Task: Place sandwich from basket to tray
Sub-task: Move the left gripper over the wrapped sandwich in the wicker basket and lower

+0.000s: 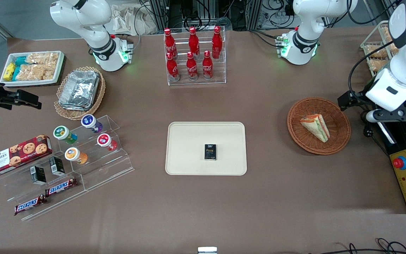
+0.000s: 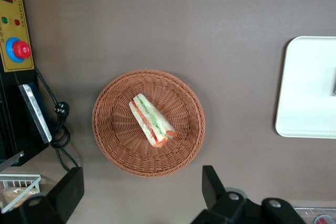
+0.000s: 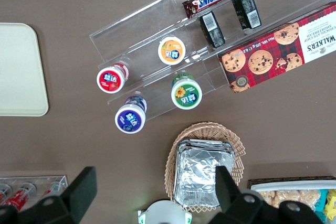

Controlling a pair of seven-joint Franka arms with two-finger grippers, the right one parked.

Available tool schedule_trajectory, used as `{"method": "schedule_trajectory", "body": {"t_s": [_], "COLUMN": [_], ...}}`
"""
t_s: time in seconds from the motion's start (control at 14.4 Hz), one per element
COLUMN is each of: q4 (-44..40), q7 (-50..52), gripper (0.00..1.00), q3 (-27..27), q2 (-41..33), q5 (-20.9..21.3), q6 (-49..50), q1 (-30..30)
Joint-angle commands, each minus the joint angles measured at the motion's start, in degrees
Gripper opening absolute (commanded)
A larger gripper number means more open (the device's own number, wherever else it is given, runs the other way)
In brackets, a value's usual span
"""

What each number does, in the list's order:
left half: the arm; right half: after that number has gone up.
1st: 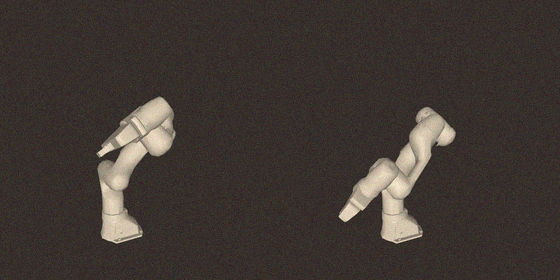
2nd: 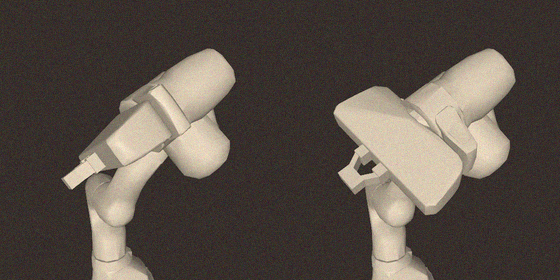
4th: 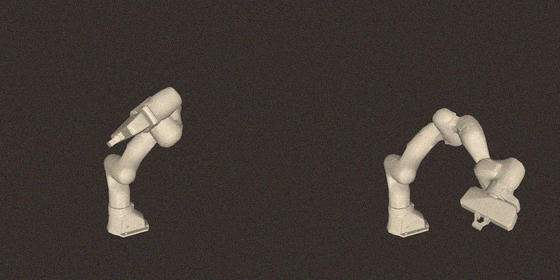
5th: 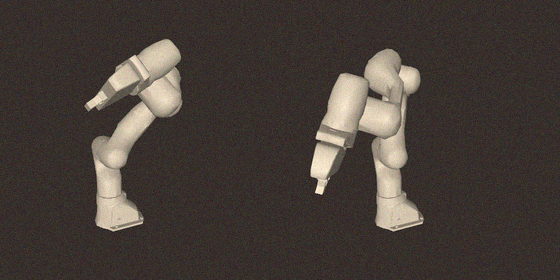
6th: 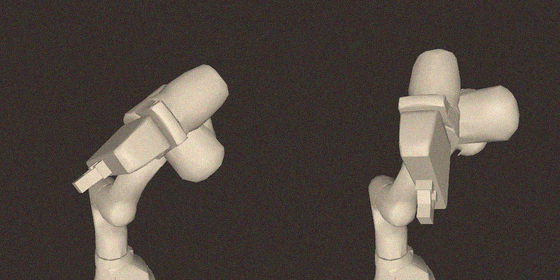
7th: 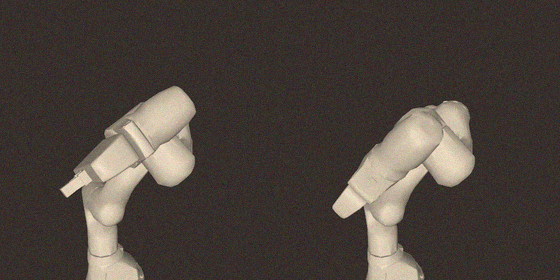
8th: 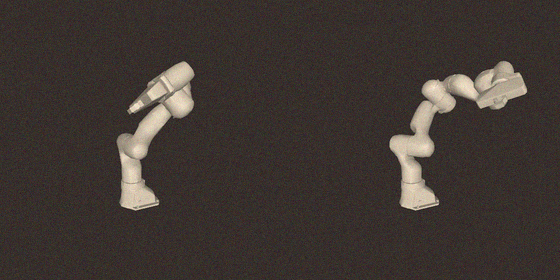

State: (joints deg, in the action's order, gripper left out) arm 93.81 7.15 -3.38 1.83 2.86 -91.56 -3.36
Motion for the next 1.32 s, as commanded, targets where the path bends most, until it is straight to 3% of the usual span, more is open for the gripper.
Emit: {"method": "schedule_trajectory", "body": {"t_s": [0.0,0.28,0.49,0.97,1.25], "q4": [-3.9,-2.8,3.7,32.5,38.9], "q7": [0.5,4.3,17.4,35.1,40.9], "gripper": [1.00,1.00,1.00,1.00,1.00], "q3": [-0.2,0.2,0.2,0.2,0.2], "q2": [2.8,4.5,2.6,-5.4,-3.2], "q5": [0.8,0.8,0.9,1.1,0.9], "q6": [2.4,1.9,-0.7,-27.5,-38.4], "q1": [0.1,1.1,1.6,3.2,3.4]}}
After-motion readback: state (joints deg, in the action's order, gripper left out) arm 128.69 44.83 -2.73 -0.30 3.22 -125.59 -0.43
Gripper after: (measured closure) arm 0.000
